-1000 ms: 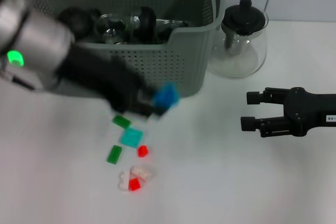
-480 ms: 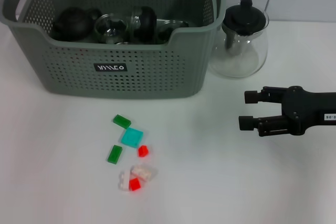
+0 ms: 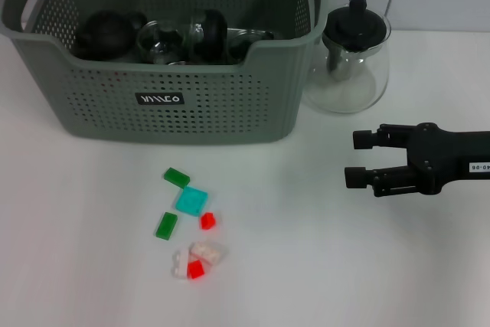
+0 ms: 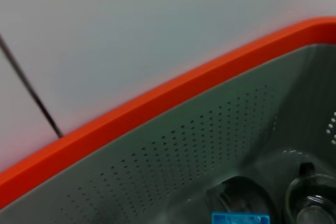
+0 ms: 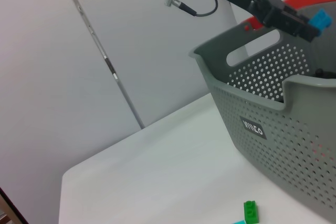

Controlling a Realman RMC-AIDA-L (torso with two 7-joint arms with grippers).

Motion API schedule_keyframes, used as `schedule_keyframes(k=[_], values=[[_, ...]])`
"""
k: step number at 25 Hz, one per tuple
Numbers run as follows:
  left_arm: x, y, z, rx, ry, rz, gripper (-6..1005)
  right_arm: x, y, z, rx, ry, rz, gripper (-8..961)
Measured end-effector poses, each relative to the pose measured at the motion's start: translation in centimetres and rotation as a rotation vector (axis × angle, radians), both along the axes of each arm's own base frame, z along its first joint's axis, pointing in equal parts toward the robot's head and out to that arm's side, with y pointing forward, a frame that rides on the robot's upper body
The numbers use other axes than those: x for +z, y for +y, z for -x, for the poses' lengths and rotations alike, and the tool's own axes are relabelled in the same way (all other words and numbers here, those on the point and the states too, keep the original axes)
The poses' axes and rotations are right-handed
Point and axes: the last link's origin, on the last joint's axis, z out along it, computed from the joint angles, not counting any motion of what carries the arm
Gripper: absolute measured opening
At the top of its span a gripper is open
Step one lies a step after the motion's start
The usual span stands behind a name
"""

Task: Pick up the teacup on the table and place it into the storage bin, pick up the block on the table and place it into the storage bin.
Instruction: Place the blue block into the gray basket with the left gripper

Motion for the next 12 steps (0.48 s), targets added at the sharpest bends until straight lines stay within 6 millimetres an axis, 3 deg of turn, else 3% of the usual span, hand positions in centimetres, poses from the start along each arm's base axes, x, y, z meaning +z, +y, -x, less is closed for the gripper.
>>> schedule_keyframes(k=[12], values=[[0.8,-0.5,1.3,0.039,0.010,0.000,405,0.1,0.0,-0.1,-0.003,-0.003,0.000,944]])
